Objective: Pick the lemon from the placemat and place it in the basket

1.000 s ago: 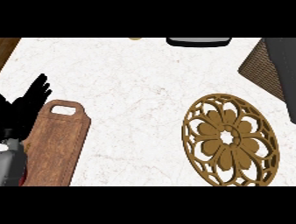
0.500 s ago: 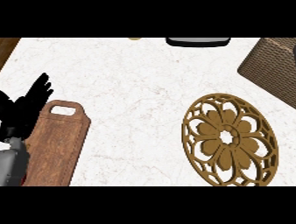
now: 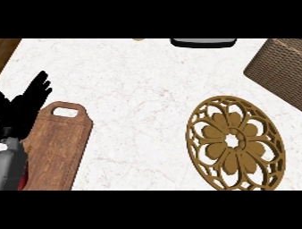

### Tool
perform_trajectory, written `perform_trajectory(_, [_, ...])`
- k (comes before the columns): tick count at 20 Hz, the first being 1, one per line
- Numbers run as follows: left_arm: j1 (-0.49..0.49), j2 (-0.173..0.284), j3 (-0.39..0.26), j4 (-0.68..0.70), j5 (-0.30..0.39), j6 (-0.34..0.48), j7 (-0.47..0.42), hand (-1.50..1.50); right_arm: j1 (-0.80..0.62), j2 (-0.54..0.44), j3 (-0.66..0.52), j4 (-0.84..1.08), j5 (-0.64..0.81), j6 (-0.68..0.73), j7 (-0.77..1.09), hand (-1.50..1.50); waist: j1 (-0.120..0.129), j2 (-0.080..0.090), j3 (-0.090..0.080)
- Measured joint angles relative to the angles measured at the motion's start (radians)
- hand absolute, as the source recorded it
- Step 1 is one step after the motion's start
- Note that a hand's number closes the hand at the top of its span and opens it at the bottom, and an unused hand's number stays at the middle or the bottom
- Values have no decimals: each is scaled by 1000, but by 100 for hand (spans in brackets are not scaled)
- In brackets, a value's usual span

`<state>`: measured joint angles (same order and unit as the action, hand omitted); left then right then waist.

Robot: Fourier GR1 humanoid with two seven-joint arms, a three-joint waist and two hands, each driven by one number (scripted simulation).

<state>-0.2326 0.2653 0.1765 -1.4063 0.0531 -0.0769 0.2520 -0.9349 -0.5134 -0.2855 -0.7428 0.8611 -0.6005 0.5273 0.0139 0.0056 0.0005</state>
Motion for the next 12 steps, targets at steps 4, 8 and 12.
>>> perform_trajectory(4, [0,-3,0,9,-1,-5,-6,0,-15,-23,-49,122,-37,-49,-74,-150,6,2,0])
perform_trajectory(8, [-11,8,8,17,8,-23,-9,0,-48,-51,-84,209,-86,-57,-187,-150,10,4,1])
perform_trajectory(12, [13,-5,1,2,-1,-14,-19,0,-60,-67,-122,231,-142,-74,-279,-150,9,2,1])
